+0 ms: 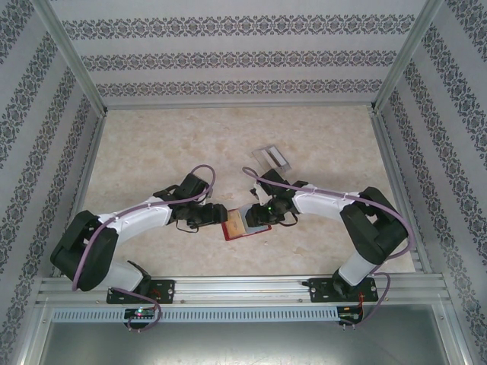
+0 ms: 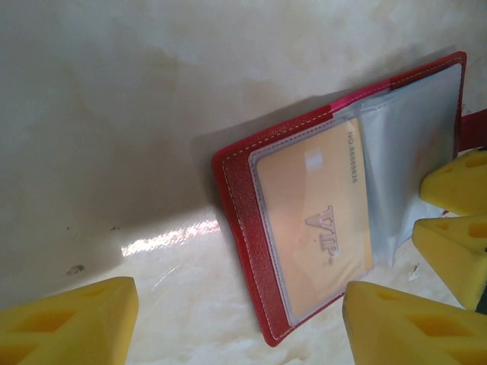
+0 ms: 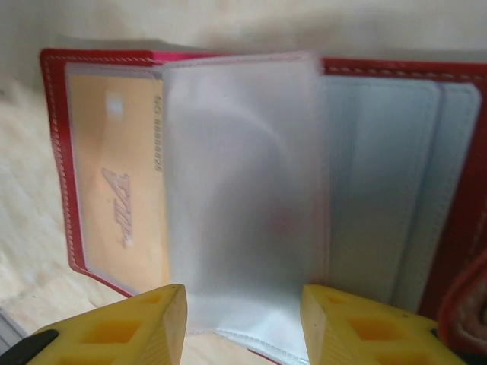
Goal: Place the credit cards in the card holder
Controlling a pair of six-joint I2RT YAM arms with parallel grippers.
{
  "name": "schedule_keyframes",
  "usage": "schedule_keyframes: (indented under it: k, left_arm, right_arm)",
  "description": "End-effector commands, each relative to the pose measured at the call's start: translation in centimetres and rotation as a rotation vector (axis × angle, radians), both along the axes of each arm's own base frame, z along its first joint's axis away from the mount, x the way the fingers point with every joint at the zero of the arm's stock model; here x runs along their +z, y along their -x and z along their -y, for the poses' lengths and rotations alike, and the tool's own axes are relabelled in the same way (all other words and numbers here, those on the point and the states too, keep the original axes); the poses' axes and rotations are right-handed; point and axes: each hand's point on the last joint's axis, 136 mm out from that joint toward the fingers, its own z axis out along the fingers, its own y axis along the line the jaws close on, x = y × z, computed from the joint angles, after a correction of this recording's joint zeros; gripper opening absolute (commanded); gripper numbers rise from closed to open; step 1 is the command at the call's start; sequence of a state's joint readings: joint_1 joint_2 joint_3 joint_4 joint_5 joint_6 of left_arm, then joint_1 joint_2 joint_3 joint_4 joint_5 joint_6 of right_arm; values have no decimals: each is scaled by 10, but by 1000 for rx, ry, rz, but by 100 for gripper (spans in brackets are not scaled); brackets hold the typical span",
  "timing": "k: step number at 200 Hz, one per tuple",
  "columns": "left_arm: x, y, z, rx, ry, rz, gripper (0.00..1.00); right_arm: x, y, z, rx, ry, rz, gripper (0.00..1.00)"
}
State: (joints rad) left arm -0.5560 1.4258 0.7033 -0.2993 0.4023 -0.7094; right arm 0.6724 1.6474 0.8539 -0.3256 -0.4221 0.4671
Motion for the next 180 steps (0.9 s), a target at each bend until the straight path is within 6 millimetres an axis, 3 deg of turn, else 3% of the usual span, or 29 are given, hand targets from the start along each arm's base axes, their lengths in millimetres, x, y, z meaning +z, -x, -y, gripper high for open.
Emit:
schedule_keyframes:
  k: [1,31,93,109,139,180]
  left_arm:
    - [-3,-2,5,1,20,4,67]
    - [-2,-5,3,17,20,23,64]
    - [1,-6,-1,19,2,39,63]
    - [1,-4,-3,20,-5,34,62]
    - [1,-4,-4,18,-14,43,63]
    - [0,-4,-2,12,-6,37,63]
  right_arm:
    - [-4,8,-17,-5,-92,-58,45]
    - [18,6,-41,-8,-255,-74,43]
    - [40,5,-59,10,-399,-104,33]
    - [42,0,-50,-19,-364,-64,36]
    - [28,-9,-8,-69,-111,61,44]
    - [5,-2,4,-63,-21,41,43]
